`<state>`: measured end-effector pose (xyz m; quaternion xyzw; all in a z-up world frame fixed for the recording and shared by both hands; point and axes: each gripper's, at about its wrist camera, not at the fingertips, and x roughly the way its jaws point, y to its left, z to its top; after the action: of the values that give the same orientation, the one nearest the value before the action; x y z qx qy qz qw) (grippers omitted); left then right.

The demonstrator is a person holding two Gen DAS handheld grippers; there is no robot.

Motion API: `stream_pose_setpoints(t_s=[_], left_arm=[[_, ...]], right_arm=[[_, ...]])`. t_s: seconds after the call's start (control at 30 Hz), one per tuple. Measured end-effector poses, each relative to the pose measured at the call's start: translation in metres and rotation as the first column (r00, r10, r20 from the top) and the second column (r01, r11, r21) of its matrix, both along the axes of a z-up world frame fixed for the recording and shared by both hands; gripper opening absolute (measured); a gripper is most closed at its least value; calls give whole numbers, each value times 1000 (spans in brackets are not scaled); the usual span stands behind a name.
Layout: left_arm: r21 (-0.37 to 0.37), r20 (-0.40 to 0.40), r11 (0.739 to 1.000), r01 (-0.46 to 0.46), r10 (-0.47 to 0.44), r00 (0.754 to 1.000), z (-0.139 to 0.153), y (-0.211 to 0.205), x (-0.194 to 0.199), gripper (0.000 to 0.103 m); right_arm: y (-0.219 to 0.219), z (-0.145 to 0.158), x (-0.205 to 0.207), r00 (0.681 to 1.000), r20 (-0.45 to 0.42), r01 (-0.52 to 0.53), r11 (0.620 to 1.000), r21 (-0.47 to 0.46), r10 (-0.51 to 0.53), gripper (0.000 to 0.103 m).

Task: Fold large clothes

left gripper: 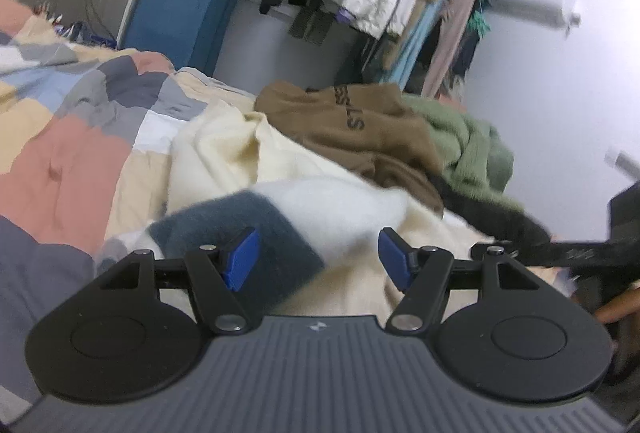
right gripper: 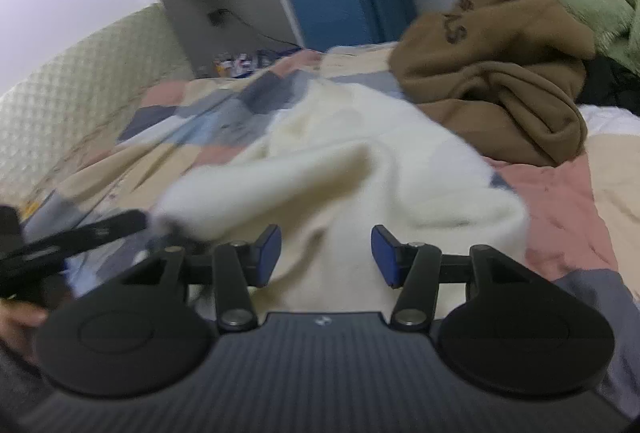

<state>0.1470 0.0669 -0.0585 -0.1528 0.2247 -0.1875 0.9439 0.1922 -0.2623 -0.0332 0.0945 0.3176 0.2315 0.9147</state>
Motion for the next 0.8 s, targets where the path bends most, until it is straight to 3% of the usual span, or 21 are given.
stream_pose_setpoints(t_s=[0.17, 0.3, 0.37, 0.47, 0.8], left_arm=[[71, -5, 997, 10, -10, 1000, -6, -14, -4, 71], [103, -11, 995, 7, -6, 1000, -10, -19, -1, 71], [103, -19, 995, 5, -3, 1000, -12, -19, 2, 71], [117, -18, 993, -1, 3, 1000, -14, -21, 5, 71], [206, 25, 977, -49, 45, 999, -14, -28, 6, 72]], right_arm=[[17, -2, -14, 1000, 10, -25, 997, -74, 26, 53], [32, -18, -14, 1000, -3, 21, 964, -267, -23, 52], [38, -25, -14, 999, -1, 32, 935, -353, -34, 55], [45, -30, -18, 1000, -4, 2, 915, -402, -4, 65], [68, -42, -40, 996, 84, 48, 752, -657, 10, 65]])
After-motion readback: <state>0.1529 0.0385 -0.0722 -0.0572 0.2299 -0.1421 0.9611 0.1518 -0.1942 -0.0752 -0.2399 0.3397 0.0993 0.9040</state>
